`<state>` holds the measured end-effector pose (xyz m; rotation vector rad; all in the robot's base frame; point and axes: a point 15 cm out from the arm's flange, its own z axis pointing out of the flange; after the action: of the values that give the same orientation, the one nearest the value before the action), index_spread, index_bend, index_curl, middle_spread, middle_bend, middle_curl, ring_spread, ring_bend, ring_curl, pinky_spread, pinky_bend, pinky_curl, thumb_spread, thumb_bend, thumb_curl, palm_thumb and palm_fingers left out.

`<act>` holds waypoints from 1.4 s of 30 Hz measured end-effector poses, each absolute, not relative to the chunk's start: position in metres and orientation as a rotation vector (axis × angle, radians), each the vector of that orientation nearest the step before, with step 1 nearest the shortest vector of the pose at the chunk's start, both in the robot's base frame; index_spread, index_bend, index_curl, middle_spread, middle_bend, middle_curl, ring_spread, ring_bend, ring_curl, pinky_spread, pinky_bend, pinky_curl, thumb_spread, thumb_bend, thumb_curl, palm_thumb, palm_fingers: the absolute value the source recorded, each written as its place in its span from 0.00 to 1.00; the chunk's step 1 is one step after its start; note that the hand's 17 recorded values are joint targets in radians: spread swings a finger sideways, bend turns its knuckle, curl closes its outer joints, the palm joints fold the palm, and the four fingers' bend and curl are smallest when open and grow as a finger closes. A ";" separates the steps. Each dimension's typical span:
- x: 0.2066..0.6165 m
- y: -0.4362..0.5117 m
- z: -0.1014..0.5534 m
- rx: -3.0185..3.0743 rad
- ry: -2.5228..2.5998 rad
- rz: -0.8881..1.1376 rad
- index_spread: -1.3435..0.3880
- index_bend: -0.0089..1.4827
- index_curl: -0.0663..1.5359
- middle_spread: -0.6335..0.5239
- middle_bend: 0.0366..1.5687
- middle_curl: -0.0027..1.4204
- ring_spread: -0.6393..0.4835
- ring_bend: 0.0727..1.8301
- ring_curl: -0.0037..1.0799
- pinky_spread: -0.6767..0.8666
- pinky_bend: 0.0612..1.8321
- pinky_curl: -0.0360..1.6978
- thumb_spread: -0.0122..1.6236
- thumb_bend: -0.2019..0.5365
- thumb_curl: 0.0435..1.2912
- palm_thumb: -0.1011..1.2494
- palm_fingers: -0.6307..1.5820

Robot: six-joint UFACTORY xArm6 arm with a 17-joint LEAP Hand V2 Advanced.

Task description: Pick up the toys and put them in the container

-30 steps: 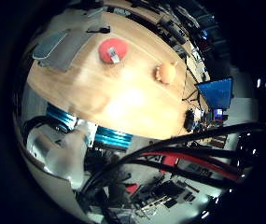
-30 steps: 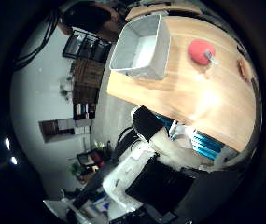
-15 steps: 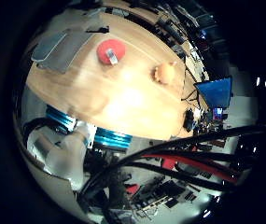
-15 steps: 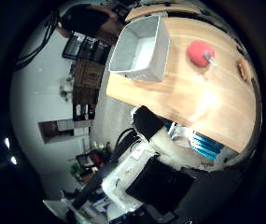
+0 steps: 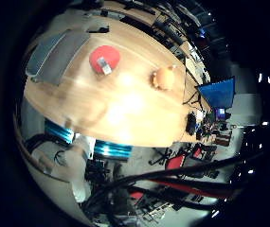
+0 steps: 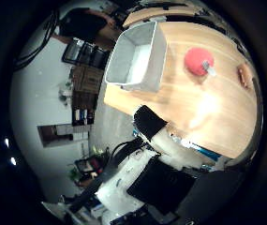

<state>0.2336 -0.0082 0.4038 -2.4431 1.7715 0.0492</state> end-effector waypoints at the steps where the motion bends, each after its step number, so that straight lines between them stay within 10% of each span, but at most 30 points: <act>1: 0.240 -0.008 0.401 -2.444 1.773 0.056 0.48 0.12 0.25 0.33 0.22 0.26 0.38 0.43 0.15 0.62 0.42 0.02 0.66 0.24 0.19 0.31 0.50; 42: 0.430 0.005 0.323 -2.549 1.852 0.312 0.51 0.12 0.23 0.33 0.17 0.26 0.40 0.41 0.16 0.65 0.47 0.02 0.60 0.23 0.21 0.37 0.42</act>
<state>0.4299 0.0048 0.3227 -2.5493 1.8523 0.3118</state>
